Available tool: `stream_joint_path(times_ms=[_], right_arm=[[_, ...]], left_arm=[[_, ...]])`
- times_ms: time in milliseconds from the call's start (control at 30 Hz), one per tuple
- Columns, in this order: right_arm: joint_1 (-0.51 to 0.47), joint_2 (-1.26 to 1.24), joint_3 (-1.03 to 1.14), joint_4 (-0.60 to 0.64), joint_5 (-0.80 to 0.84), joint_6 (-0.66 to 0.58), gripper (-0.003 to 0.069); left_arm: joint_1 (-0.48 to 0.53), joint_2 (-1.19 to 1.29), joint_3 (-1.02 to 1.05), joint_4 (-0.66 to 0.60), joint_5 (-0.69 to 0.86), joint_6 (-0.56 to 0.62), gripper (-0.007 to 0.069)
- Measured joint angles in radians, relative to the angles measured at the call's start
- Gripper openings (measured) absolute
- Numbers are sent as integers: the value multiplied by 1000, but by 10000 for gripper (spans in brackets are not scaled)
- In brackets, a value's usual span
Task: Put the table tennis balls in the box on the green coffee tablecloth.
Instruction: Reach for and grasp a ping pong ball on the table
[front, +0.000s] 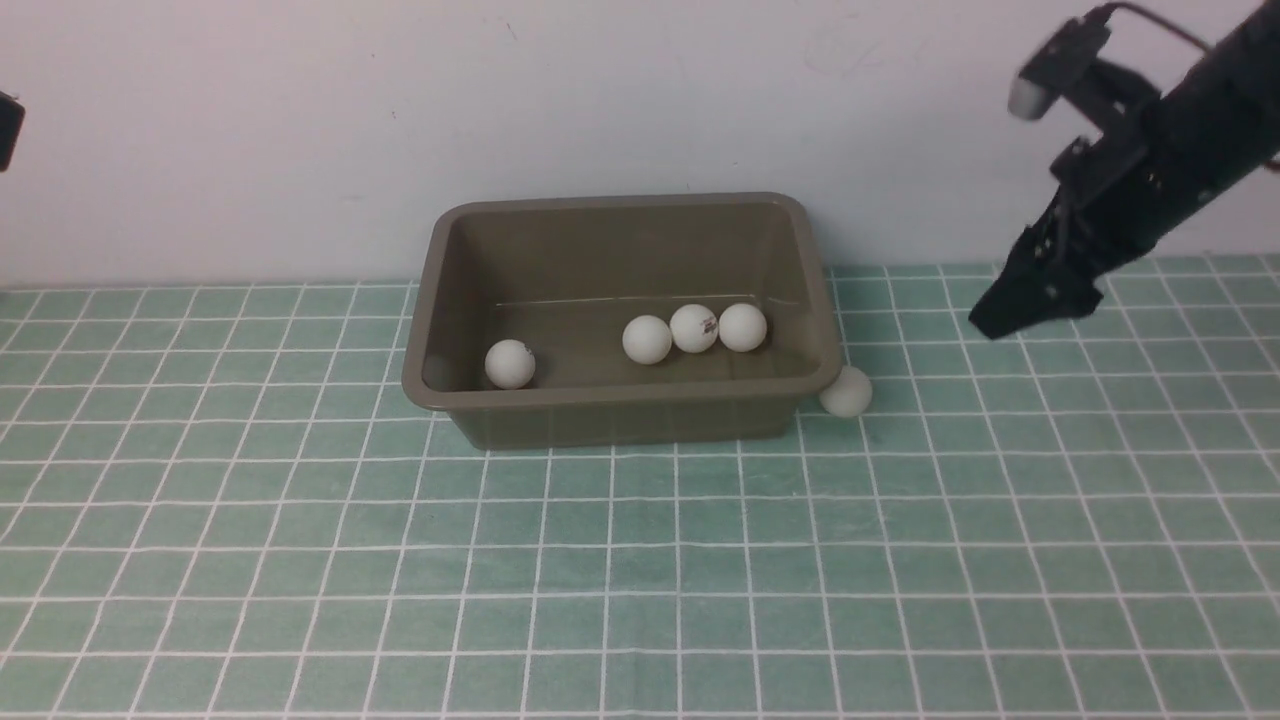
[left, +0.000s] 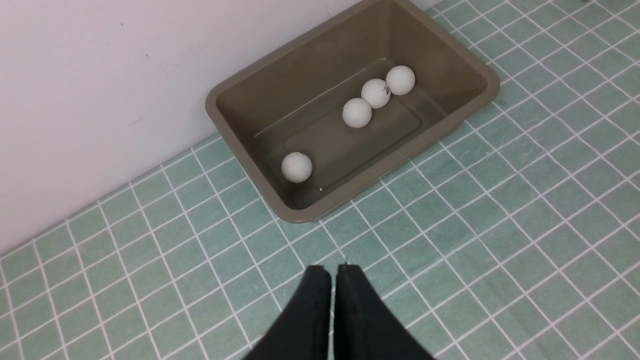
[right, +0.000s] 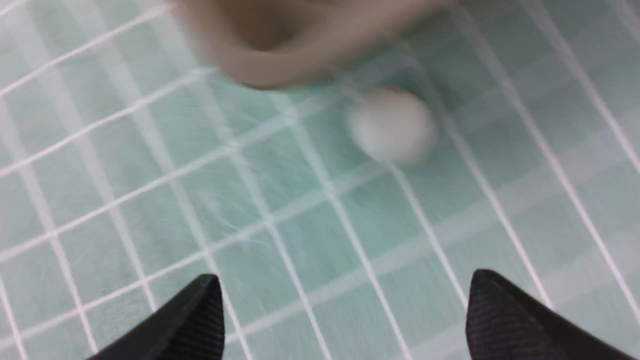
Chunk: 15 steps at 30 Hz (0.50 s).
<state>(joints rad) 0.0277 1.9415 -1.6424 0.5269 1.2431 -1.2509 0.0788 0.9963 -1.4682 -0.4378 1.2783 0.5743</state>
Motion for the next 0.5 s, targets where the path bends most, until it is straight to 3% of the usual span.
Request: stream_joint_path(times_ms=[167,500], right_arm=[[16,33,37,136,-21,-349,584],[19,151,37,251,-164,-483,584]], left_arm=[[0,0,0,0,0,0,-4],[0,0,0,0,0,0,-4]])
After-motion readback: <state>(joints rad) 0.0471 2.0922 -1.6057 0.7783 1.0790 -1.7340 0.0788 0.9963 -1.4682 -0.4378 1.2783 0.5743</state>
